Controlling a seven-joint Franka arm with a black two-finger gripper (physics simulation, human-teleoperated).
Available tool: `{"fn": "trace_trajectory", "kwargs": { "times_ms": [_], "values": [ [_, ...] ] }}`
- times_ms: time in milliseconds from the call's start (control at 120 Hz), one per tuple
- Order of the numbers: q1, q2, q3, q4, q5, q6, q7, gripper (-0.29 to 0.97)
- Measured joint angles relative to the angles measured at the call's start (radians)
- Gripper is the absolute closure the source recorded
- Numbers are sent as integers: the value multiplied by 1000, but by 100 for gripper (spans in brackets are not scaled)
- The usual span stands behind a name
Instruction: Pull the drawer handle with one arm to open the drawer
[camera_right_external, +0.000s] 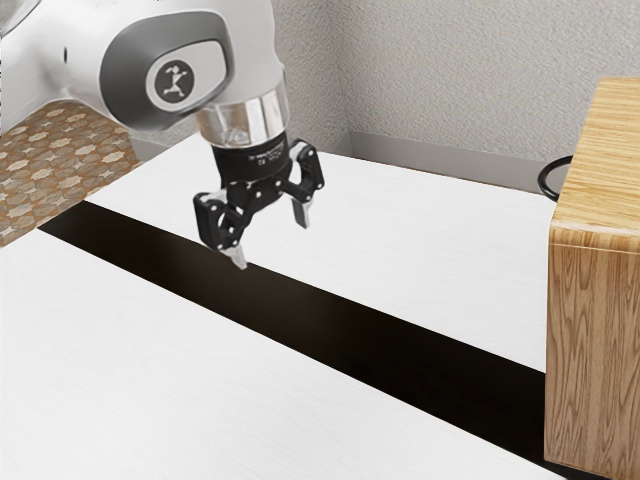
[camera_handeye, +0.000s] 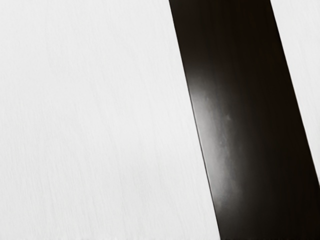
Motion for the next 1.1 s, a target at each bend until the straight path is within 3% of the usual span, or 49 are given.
{"fn": "trace_trajectory", "kwargs": {
  "times_ms": [233,350,467,633,683,808,900,992,1067,1100],
  "values": [
    [-22,-7,2,7,-6,-1,-1,0],
    [-32,-21,-5,221,-8,-25,0,0],
    [-35,-24,-8,257,-14,27,4,0],
    [-33,-27,0,215,-140,128,65,0],
    [-94,-94,0,155,-166,163,81,0],
    [-175,-403,-8,-187,-100,388,116,0],
    [-252,-569,-9,-295,1,546,134,0],
    [-309,-632,-7,-316,125,650,143,0],
    [-335,-643,0,-322,179,719,150,1],
    [-377,-662,43,-318,196,744,156,1]
  ]
}}
